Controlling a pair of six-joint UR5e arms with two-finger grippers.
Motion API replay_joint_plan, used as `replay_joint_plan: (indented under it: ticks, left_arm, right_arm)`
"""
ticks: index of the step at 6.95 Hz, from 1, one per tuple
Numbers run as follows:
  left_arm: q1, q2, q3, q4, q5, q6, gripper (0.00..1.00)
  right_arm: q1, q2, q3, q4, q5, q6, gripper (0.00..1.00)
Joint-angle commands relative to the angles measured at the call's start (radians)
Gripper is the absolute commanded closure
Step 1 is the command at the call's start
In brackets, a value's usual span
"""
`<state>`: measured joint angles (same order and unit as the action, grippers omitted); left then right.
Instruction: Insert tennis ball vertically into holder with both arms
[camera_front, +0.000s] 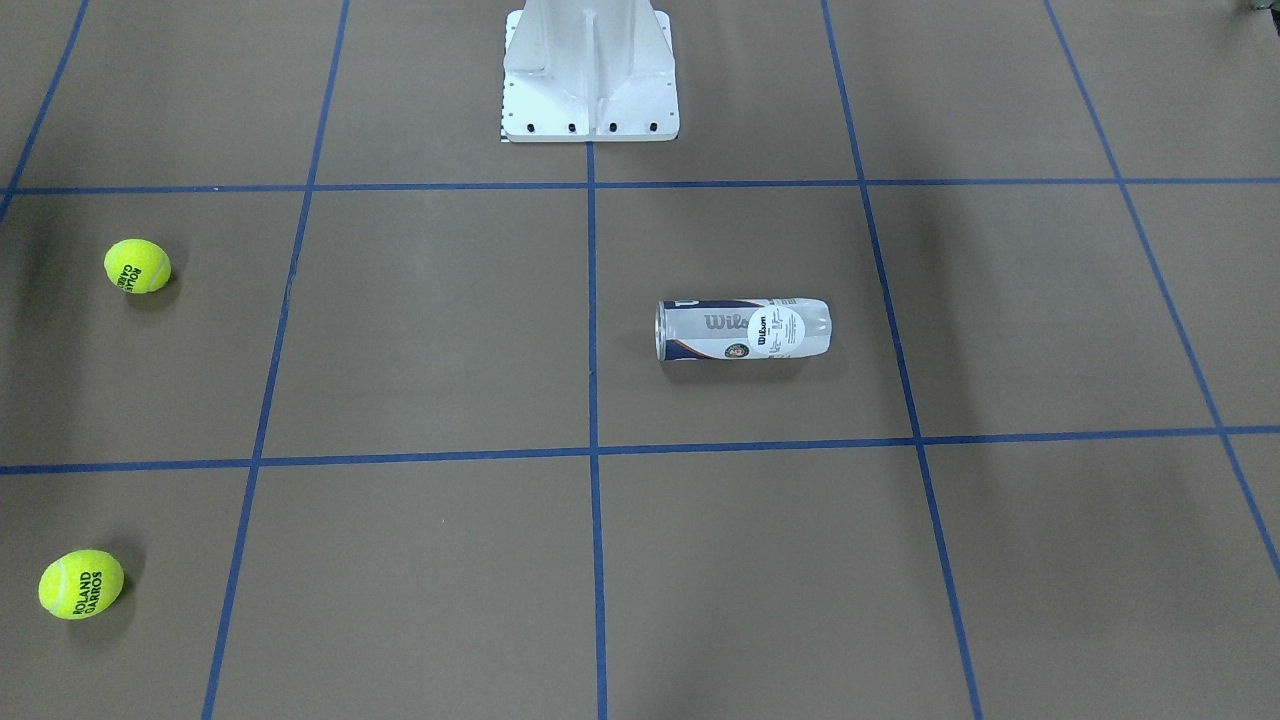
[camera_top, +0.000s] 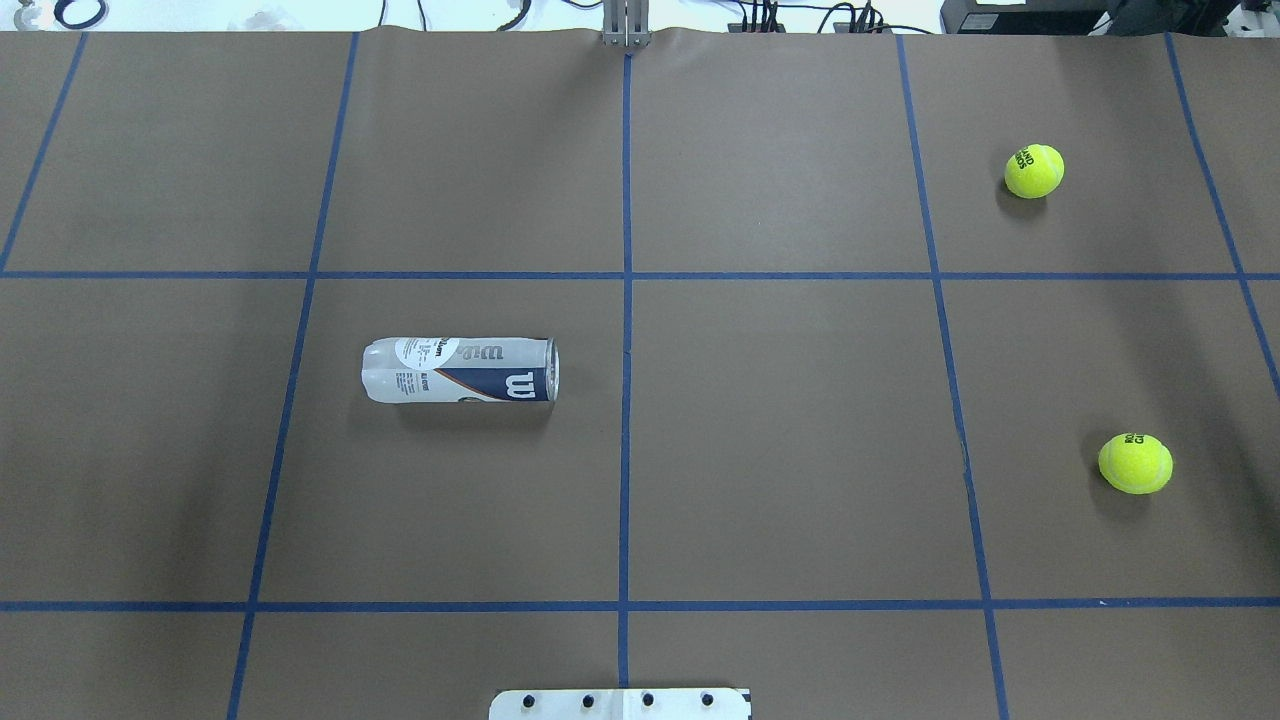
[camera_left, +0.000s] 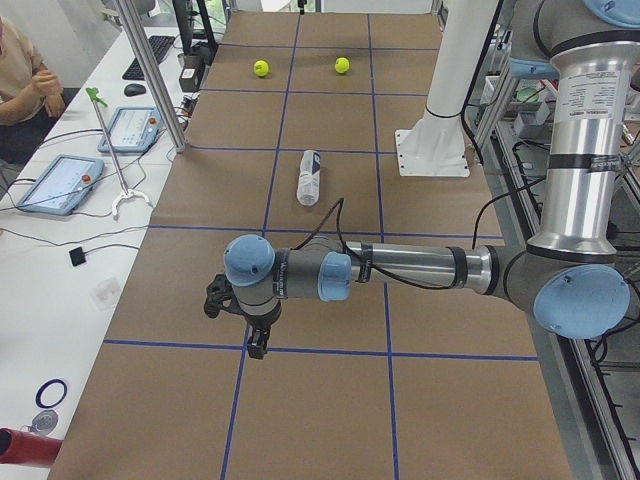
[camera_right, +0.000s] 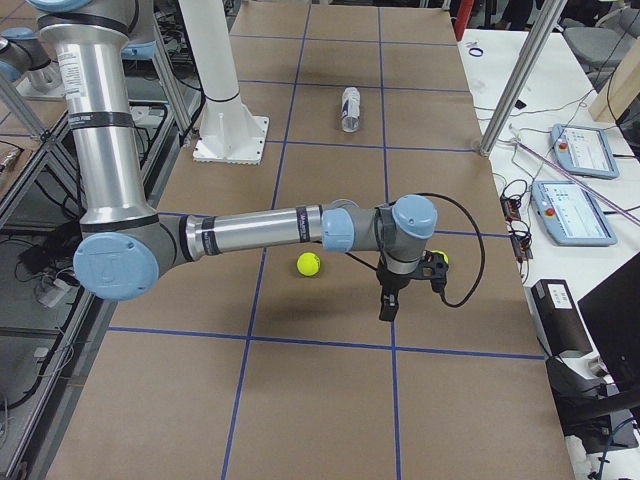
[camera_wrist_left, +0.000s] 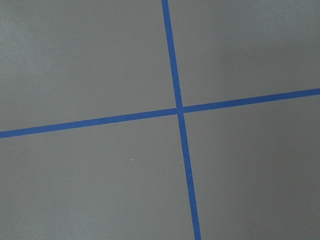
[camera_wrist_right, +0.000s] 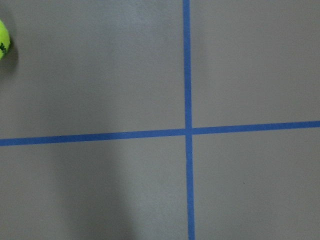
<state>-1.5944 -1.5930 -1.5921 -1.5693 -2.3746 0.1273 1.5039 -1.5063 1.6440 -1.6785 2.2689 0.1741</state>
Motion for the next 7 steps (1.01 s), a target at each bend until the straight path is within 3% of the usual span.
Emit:
replay_joint_plan:
  ticks: [1,5,7]
  left_arm:
    - [0.001,0.004,-0.003,0.0,0.0,0.002,0.01]
    - [0.001,0.004,-0.009,0.003,0.002,0.0,0.01]
    - [0.002,-0.005,0.0,-0.039,0.005,-0.012,0.01]
  right_arm:
    - [0.042,-0.061,0.057,-0.001,-0.002,0.008,0.0]
    - [0.041,-0.046,0.065,0.019,-0.012,-0.01,0.0]
    - [0.041,-0.072,0.046,0.174,0.0,-0.01,0.0]
